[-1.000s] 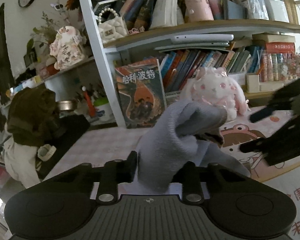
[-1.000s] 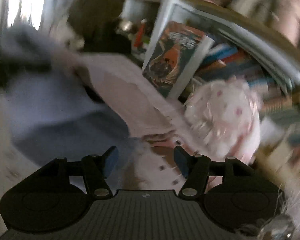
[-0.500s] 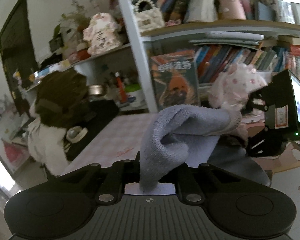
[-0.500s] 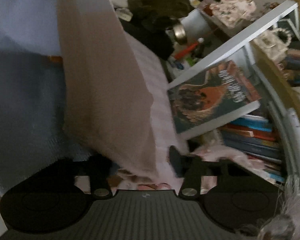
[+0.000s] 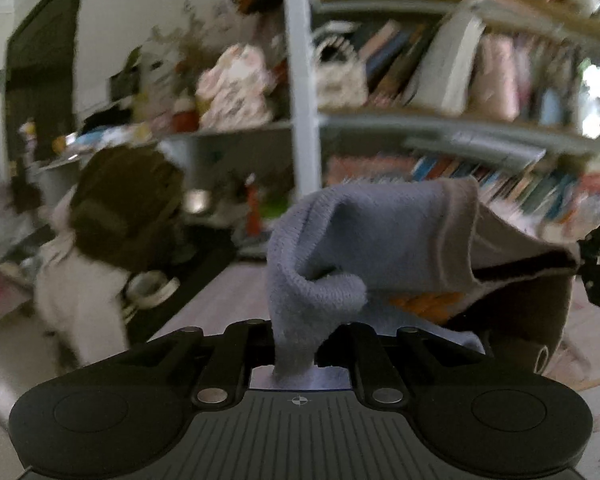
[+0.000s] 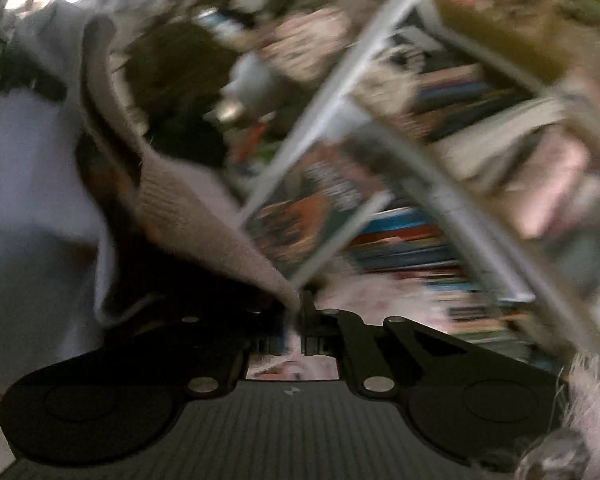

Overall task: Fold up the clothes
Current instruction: 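Lift the sweater with both tools and shake it open in the air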

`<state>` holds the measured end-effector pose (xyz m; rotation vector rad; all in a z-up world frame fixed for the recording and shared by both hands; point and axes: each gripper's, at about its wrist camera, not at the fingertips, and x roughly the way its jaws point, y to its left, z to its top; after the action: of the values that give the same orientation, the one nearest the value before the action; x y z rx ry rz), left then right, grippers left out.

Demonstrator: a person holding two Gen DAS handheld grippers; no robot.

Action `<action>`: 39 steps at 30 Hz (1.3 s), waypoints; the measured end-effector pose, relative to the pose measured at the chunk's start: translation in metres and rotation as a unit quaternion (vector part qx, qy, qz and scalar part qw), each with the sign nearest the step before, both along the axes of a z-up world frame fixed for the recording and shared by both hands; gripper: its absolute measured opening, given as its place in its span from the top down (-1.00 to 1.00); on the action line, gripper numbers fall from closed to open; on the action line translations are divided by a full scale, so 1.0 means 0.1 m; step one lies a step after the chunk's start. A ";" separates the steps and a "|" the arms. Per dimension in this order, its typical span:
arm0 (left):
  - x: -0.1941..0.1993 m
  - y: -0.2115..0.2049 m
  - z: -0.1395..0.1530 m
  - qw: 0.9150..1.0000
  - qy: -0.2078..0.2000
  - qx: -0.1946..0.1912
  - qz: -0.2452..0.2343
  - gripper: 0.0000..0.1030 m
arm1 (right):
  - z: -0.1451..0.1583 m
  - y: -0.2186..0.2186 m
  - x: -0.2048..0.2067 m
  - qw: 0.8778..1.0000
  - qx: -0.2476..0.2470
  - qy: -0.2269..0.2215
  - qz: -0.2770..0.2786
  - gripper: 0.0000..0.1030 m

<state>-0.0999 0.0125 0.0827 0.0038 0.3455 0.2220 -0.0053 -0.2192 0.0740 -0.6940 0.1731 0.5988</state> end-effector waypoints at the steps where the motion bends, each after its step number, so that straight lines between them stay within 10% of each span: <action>1: -0.06 0.01 0.07 1.000 -0.015 -0.001 -0.022 0.78 | 0.13 -0.04 -0.16 1.000 -0.002 -0.020 -0.006 0.90; 5: -0.31 0.13 0.37 0.990 -0.081 -0.017 -0.117 0.78 | 0.67 -0.18 -0.83 0.994 -0.014 -0.105 -0.027 0.90; 10: -0.60 0.47 0.80 0.956 -0.172 -0.071 -0.226 0.78 | 1.35 -0.36 -1.66 0.976 -0.028 -0.209 -0.053 0.89; 18: -0.56 0.58 1.26 0.913 -0.280 -0.116 -0.272 0.77 | 2.03 -0.49 -2.12 0.955 -0.005 -0.292 -0.047 0.89; 21: -0.22 0.45 1.10 0.930 -0.232 -0.093 -0.269 0.76 | 1.96 -0.62 -1.74 0.974 0.009 -0.220 -0.052 0.89; 26: 0.88 0.13 0.14 0.964 -0.018 -0.085 -0.253 0.74 | 1.04 -0.79 -0.50 0.997 -0.018 0.010 -0.079 0.89; 31: 1.73 -0.29 -0.70 0.967 0.135 -0.039 -0.213 0.58 | -0.02 -0.90 0.80 0.975 -0.014 0.166 -0.146 0.89; 36: 1.90 -0.48 -0.80 0.969 0.182 -0.017 -0.168 -0.27 | -0.50 -0.92 1.38 0.959 -0.019 0.220 -0.179 0.88; 39: 1.76 -0.37 -0.72 0.971 0.182 -0.021 -0.154 -0.34 | -0.68 -0.93 1.59 0.953 -0.029 0.240 -0.180 0.87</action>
<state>0.0760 -0.0242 0.0103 0.0558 0.7083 -0.0984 0.1538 -0.3125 0.0063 -0.5433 0.7578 0.4014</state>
